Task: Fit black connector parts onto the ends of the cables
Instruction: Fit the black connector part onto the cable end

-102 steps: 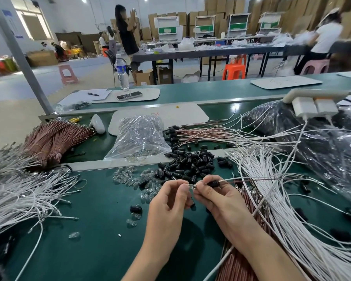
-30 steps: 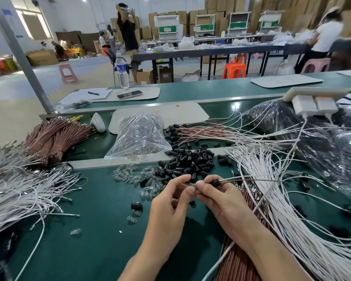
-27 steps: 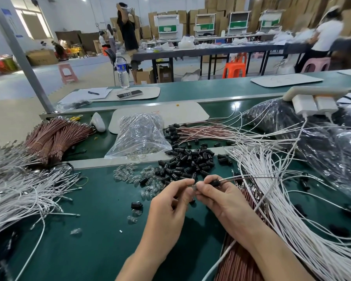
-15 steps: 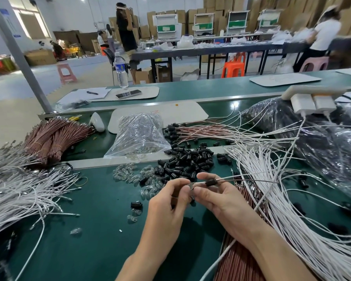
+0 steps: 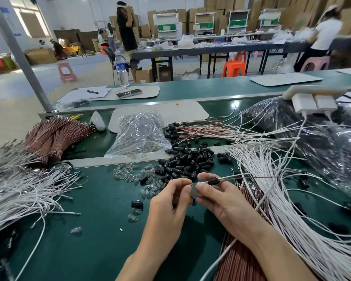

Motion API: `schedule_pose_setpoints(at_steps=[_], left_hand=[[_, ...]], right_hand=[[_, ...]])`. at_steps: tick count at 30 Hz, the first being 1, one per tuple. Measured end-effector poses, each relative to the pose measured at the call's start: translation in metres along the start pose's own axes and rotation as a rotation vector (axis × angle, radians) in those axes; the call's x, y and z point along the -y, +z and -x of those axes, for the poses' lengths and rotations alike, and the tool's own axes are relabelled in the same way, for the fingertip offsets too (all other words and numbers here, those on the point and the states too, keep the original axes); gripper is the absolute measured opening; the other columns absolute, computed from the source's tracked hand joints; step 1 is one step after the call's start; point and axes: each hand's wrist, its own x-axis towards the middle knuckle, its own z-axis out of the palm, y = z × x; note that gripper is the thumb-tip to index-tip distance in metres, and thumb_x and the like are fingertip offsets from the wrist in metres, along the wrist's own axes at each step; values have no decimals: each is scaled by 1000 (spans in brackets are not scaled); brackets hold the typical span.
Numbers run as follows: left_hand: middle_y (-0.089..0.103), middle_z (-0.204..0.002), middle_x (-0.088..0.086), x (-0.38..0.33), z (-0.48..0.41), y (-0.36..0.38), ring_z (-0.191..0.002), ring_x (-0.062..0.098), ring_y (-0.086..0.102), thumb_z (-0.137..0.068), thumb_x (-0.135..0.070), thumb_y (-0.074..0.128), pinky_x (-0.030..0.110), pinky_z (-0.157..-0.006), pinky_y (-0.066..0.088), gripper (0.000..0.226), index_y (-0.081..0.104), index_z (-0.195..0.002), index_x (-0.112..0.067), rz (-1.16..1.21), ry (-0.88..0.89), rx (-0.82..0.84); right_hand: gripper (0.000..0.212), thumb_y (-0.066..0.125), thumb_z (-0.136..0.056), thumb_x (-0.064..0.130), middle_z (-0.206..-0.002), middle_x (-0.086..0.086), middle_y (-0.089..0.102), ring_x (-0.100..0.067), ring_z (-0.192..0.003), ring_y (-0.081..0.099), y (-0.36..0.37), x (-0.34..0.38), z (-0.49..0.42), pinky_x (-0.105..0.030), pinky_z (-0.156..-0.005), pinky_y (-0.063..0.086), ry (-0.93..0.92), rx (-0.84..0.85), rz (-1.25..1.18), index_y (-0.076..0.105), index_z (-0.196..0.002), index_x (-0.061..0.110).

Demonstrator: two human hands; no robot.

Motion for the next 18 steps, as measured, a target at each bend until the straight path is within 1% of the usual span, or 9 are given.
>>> schedule_pose_setpoints(at_steps=[2,4,6,9,11,14,18], left_hand=[[73,-92,-18,1,0,0,-83,5,71,-101,-38,54,13,-71,53,18,60,-108,-54,-4,0,-3],[73,-92,-17,2,0,1,-85,7,72,-101,-42,53,16,-72,55,13,60,-109,-50,3,-14,0],[73,-92,-18,3,0,1,-86,8,73,-100,-47,51,15,-73,55,14,61,-110,-48,15,-19,-1],[74,-93,-17,3,1,0,-87,8,73,-99,-49,51,16,-74,55,15,61,-110,-48,27,-21,5],[74,-93,-16,3,1,0,-87,8,73,-100,-47,52,17,-75,56,15,62,-111,-46,38,-33,8],[75,-94,-15,2,1,1,-87,9,74,-103,-36,55,19,-77,57,13,63,-111,-42,68,-46,9],[76,-96,-12,0,0,0,-88,12,75,-101,-38,54,21,-78,58,14,65,-109,-41,113,-66,-7]], right_hand=[[46,80,-68,11,-82,-10,73,-16,-73,73,0,0,0,-23,-65,59,1,0,6,65,-111,4],[46,79,-70,10,-83,-11,73,-16,-74,73,0,0,0,-23,-65,58,-2,0,10,64,-113,3],[44,77,-72,9,-84,-12,73,-17,-75,73,1,0,0,-23,-65,58,-4,-1,10,63,-113,2],[43,76,-72,9,-85,-12,73,-17,-75,73,1,0,0,-22,-65,58,-4,-3,14,64,-113,3],[42,75,-73,8,-84,-12,74,-17,-75,73,1,0,0,-22,-65,58,-3,-2,17,63,-113,3],[41,75,-74,8,-86,-12,75,-16,-75,73,1,0,0,-22,-65,58,5,0,18,63,-113,3],[44,75,-73,9,-87,-11,75,-14,-74,72,2,0,0,-22,-65,58,11,-4,30,63,-115,3]])
